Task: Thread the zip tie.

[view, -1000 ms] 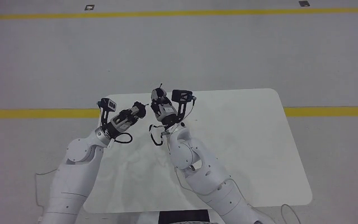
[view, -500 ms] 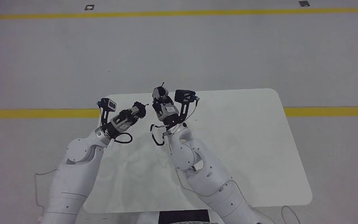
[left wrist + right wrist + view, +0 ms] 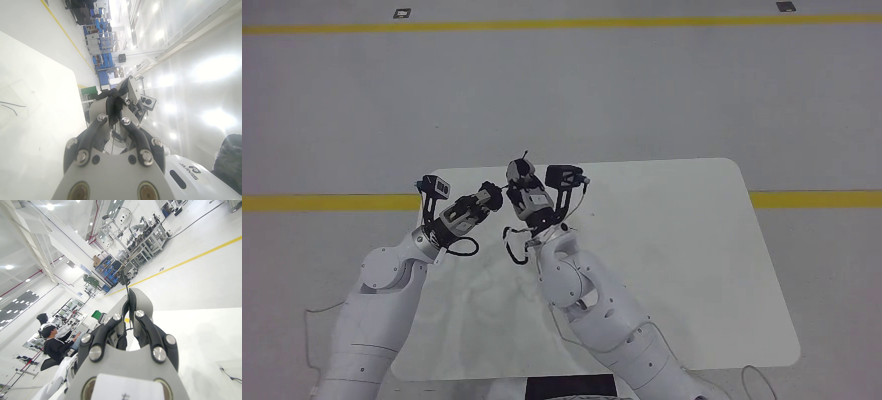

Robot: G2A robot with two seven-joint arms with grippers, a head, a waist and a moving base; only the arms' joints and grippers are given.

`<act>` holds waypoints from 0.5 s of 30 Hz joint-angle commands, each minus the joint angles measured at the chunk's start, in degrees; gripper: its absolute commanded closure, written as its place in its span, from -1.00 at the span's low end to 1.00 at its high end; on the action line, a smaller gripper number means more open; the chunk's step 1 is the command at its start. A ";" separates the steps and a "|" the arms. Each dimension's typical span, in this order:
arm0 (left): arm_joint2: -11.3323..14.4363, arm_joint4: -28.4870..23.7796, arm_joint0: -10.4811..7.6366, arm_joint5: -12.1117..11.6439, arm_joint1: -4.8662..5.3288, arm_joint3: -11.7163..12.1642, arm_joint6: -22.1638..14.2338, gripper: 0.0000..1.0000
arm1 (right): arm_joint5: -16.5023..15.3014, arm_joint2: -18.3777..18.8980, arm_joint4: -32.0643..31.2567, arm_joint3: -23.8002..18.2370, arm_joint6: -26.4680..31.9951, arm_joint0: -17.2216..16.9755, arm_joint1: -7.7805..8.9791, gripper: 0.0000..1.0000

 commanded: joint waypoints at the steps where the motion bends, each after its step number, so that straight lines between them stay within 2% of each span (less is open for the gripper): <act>1: 0.00 0.00 0.00 0.00 0.00 0.00 0.00 1.00 | 0.28 -0.11 -0.12 0.19 -0.55 0.01 -0.09 1.00; 15: 0.00 0.00 0.00 0.00 0.00 0.00 0.00 1.00 | 1.04 -0.55 -0.06 1.10 -2.27 0.34 -0.68 1.00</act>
